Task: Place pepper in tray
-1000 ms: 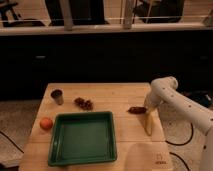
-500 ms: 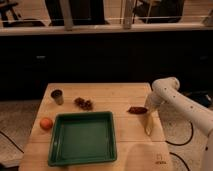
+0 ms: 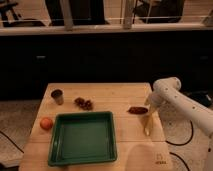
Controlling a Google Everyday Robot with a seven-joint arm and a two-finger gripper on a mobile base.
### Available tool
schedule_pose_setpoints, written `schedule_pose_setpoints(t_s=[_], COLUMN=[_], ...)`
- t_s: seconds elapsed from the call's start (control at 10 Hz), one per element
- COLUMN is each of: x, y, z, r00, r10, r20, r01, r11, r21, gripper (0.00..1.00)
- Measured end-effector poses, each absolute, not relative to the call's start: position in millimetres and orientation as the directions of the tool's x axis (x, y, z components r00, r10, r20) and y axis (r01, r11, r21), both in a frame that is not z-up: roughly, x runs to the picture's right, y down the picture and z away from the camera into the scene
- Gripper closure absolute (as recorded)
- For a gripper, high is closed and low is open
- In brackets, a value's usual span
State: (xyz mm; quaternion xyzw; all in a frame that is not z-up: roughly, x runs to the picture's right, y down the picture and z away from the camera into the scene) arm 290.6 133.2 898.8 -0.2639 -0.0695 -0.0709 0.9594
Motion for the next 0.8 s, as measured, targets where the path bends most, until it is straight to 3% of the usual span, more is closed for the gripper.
schedule_pose_setpoints(t_s=[0.4, 0.6, 0.8], x=[287.0, 284.3, 284.5], y=[134.2, 134.6, 135.8], z=[898.9, 897.6, 897.2], r00=[0.978, 0.976, 0.976], r10=[-0.109, -0.116, -0.118], r20=[0.176, 0.183, 0.184], r01=[0.183, 0.193, 0.194], r11=[0.852, 0.851, 0.855], r21=[-0.49, -0.488, -0.482], gripper=[0.53, 0.46, 0.53])
